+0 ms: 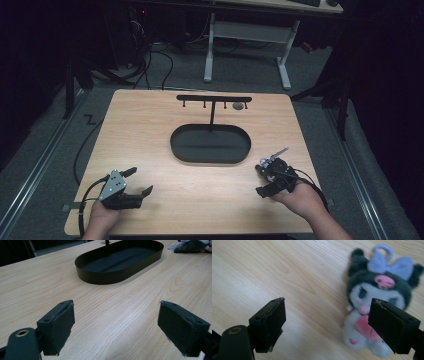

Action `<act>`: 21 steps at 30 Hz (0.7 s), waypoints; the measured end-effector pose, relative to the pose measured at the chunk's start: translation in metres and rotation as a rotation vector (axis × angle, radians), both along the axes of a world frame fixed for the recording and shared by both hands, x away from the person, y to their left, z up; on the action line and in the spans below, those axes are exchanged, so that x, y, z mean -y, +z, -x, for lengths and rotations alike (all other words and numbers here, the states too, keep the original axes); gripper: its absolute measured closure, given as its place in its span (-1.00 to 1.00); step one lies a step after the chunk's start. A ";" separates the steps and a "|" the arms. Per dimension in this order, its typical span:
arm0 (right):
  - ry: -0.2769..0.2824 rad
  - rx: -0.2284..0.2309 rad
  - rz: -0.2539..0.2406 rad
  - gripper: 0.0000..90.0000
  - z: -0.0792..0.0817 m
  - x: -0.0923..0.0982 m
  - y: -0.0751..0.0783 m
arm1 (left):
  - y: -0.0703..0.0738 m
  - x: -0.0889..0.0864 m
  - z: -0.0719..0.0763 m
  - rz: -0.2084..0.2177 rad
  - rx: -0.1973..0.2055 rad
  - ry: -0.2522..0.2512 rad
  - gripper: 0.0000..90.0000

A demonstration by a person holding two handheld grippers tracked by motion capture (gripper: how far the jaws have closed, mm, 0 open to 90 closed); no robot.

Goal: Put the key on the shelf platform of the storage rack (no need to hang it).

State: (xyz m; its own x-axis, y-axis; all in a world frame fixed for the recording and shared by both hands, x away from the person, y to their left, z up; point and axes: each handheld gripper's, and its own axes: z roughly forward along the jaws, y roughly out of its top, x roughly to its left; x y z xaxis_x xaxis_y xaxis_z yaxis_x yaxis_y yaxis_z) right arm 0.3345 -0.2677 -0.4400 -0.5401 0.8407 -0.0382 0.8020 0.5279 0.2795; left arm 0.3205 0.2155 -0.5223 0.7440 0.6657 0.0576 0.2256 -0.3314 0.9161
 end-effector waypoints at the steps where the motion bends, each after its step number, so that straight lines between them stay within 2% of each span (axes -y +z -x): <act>1: -0.008 -0.004 0.005 -0.68 0.000 0.004 0.001 | 0.000 0.000 0.000 0.001 0.001 -0.002 -0.67; 2: -0.004 0.001 0.012 -0.68 -0.001 0.008 0.001 | 0.000 0.000 0.000 0.002 0.001 -0.006 -0.67; 3: -0.024 -0.006 0.015 -0.68 -0.001 0.010 0.002 | -0.001 0.000 0.000 0.001 0.005 -0.007 -0.67; 9: -0.065 -0.005 0.025 -0.67 -0.002 0.027 0.004 | -0.001 0.000 0.000 0.003 0.003 -0.009 -0.67; 21: -0.105 -0.015 0.026 -0.66 -0.001 0.043 -0.001 | -0.001 0.000 0.000 0.006 0.002 -0.012 -0.67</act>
State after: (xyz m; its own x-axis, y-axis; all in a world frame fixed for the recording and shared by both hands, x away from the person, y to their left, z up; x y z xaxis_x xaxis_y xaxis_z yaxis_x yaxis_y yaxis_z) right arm 0.3355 -0.3106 -0.4412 -0.4500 0.8914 -0.0534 0.8572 0.4480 0.2541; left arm 0.3200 0.2157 -0.5230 0.7515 0.6574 0.0550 0.2198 -0.3282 0.9187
